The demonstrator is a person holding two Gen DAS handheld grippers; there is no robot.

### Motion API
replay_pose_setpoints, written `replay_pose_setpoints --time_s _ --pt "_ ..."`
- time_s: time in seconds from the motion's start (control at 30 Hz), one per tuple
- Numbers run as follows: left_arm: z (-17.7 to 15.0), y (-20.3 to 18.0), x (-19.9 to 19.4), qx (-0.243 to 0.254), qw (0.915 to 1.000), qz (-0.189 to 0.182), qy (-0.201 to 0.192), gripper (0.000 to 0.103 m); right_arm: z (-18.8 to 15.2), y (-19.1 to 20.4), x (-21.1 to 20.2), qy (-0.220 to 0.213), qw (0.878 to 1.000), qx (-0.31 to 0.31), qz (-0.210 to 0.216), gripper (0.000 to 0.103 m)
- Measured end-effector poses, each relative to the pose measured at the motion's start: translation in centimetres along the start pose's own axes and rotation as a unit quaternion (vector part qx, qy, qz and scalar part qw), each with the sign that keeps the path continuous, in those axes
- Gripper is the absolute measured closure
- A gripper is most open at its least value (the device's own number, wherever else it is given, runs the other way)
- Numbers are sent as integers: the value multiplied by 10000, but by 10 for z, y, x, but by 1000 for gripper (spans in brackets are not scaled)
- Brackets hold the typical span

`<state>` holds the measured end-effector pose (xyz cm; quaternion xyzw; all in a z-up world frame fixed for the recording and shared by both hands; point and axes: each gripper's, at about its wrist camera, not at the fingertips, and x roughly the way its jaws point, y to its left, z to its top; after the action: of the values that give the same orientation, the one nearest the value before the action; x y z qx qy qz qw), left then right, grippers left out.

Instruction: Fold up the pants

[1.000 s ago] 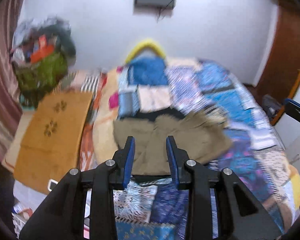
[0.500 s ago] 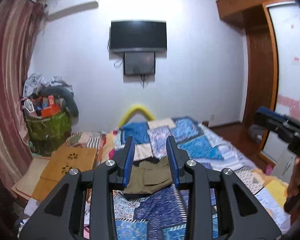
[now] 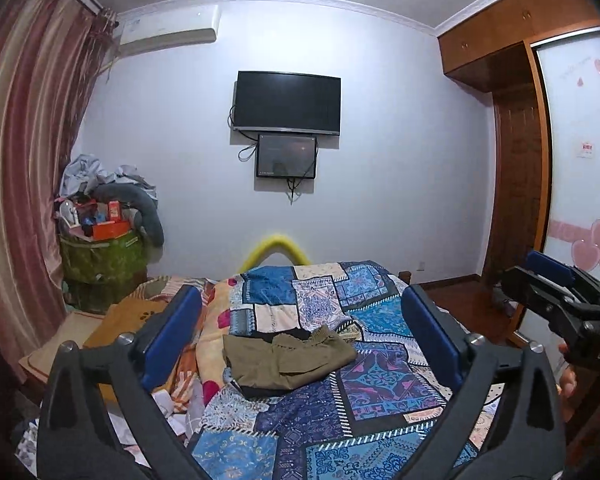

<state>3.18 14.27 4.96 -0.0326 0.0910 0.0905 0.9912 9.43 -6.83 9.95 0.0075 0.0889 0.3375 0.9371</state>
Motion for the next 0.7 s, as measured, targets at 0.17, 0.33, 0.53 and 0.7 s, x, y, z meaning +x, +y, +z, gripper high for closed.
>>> replay_pose_setpoints --time_s 0.17,0.33,0.53,0.7 --pt "-4 2 -3 -26 10000 89 -3 0 -3 -2 -1 50 10000 17 -63 0" --pt "-8 -1 -4 10 10000 66 -2 0 -9 -1 -5 81 9999 -38 -139 0" --pt "-11 -2 -1 36 10000 54 15 0 -12 -3 -6 139 9998 15 -145 0" --pt "-13 -5 2 101 9999 57 56 0 -13 -6 -7 180 9997 65 -153 0"
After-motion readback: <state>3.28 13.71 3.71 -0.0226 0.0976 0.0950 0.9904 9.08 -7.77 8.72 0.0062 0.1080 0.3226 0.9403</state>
